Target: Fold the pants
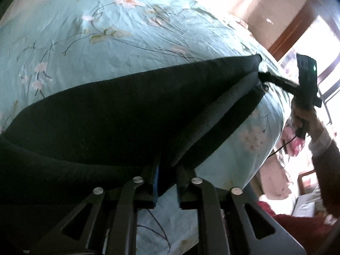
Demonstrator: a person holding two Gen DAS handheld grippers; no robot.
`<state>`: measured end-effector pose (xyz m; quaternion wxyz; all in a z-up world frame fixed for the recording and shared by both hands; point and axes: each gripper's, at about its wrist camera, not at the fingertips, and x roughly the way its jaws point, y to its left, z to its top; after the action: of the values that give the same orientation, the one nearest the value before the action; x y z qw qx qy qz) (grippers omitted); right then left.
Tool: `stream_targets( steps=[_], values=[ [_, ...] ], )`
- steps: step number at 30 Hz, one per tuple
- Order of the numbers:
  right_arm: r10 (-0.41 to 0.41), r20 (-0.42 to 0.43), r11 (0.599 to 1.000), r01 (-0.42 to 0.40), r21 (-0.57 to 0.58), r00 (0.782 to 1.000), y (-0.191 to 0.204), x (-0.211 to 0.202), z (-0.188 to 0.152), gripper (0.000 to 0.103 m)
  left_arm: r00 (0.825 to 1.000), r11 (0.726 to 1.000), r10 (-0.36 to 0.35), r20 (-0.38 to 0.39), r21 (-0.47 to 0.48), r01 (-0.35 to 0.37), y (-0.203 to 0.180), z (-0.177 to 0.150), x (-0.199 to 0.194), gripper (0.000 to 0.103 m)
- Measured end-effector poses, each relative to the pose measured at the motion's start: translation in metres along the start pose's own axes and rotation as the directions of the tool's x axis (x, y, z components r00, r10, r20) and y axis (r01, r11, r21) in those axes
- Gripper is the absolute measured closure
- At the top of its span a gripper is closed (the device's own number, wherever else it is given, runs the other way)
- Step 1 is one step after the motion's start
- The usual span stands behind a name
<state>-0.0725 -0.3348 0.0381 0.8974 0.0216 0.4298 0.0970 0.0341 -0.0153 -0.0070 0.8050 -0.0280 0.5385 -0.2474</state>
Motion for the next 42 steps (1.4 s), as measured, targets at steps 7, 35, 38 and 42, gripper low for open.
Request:
stream_targets(
  steps=[7,35,38,42],
  values=[
    [-0.07,0.022,0.996,0.069,0.048,0.997,0.008,-0.029,-0.001,0.055,0.999,0.997,0.002,0.033,-0.071,0.0,0.002,-0.003,-0.022,0.055],
    [0.464,-0.138,0.853,-0.483,-0.198,0.875,0.27,0.112,0.066,0.048,0.905,0.665,0.398,-0.151,-0.631,-0.399,0.193,0.046,-0.125,0.03],
    [0.478,-0.187,0.829,-0.511,-0.227,0.858,0.289,0.129,0.071,0.048,0.875,0.643,0.436,-0.211,-0.607,-0.467,0.199,0.052,-0.112,0.035],
    [0.474,-0.262,0.811,-0.533,-0.24,0.841,0.305,0.153,0.072,0.048,0.856,0.632,0.454,-0.247,-0.589,-0.505,0.205,0.044,-0.101,0.068]
  ],
)
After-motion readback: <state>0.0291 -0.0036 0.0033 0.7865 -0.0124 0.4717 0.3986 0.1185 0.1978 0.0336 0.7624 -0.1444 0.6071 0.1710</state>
